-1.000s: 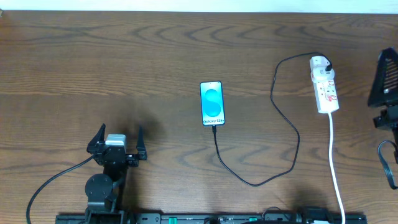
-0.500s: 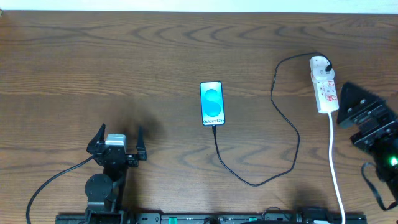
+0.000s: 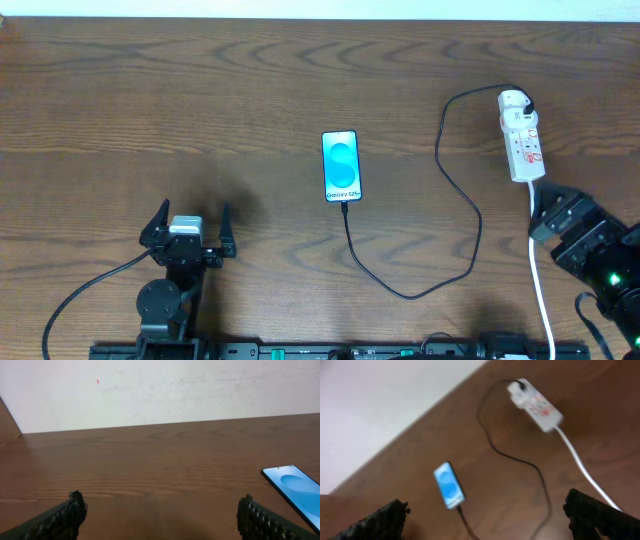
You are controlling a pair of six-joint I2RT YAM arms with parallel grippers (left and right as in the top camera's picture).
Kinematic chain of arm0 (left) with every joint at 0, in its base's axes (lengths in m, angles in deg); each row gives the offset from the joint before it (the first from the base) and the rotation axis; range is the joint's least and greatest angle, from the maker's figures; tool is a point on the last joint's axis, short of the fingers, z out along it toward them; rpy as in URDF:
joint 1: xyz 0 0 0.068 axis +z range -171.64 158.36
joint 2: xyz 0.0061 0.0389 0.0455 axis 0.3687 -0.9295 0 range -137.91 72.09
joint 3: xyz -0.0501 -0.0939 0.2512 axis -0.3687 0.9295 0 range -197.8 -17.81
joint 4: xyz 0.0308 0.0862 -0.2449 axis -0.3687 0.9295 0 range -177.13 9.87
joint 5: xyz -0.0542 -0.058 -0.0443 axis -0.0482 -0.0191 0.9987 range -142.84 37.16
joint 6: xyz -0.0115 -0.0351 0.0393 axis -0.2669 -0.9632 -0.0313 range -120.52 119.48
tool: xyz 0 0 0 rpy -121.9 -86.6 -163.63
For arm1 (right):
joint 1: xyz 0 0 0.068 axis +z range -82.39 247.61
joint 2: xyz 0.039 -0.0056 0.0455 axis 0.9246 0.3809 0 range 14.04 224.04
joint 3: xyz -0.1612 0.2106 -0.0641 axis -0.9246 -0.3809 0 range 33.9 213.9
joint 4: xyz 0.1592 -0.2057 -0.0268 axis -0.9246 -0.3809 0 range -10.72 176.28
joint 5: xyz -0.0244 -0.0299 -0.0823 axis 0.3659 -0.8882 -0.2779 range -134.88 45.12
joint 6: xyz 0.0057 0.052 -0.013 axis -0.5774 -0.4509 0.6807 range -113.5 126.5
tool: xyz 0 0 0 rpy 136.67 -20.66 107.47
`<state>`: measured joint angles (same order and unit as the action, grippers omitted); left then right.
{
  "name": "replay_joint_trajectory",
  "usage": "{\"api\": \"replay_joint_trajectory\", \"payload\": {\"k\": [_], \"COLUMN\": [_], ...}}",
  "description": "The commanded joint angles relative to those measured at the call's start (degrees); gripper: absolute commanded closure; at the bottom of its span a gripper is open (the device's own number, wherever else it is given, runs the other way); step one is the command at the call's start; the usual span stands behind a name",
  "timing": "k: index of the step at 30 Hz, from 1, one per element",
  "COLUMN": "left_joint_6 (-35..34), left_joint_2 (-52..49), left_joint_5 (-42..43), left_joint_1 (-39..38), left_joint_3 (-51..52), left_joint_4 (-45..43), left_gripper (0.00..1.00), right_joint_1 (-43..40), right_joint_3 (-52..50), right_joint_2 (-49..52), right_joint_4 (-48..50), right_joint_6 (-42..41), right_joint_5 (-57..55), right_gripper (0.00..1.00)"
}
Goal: Plug charger to phone and switch on socket
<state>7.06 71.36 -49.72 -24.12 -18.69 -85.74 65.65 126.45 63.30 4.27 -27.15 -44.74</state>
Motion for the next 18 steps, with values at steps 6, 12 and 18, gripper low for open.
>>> {"api": "replay_joint_trajectory", "payload": {"k": [6,12,18], "left_joint_6": [0.76,0.76,0.76], "left_joint_2": [0.5,0.5,0.5], "left_joint_5": [0.68,0.68,0.68], "left_joint_1": [-0.22,-0.22,-0.22], "left_joint_3": [0.66,0.66,0.66], "left_joint_4": [2.4,2.38,2.38], "left_gripper": [0.02,0.02,0.02], "right_joint_1": [0.9,0.9,0.87], "right_joint_3": [-7.41,-19.08,-40.92], "right_joint_2": [-0.46,-3.3,-14.75], "right_joint_4": [1.86,14.32,35.32], "right_joint_6": [4.04,9.57,13.11], "right_joint_5": [-3.96,-0.33,5.51], "right_gripper": [0.01,0.01,0.01]}}
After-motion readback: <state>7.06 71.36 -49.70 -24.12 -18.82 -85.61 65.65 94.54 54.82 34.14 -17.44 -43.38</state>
